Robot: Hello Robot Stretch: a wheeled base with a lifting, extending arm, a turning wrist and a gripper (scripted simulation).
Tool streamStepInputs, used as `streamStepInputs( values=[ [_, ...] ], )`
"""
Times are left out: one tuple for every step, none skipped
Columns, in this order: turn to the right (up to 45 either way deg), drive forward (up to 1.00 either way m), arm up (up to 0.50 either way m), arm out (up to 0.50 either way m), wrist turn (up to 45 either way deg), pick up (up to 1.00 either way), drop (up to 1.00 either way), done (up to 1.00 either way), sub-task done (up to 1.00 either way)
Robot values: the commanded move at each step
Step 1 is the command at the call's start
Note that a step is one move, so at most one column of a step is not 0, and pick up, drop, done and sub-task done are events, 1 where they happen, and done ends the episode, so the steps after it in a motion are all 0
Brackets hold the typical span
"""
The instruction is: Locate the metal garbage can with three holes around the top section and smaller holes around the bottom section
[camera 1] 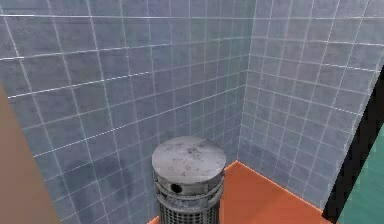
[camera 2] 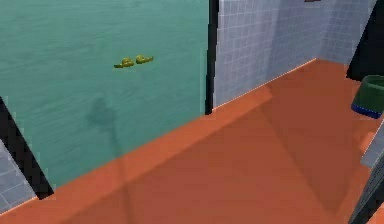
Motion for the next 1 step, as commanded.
streamStepInputs(
  values=[
    [0.0,0.0,0.0,0.0,0.0,0.0,0.0,1.0,0.0]
  ],
)
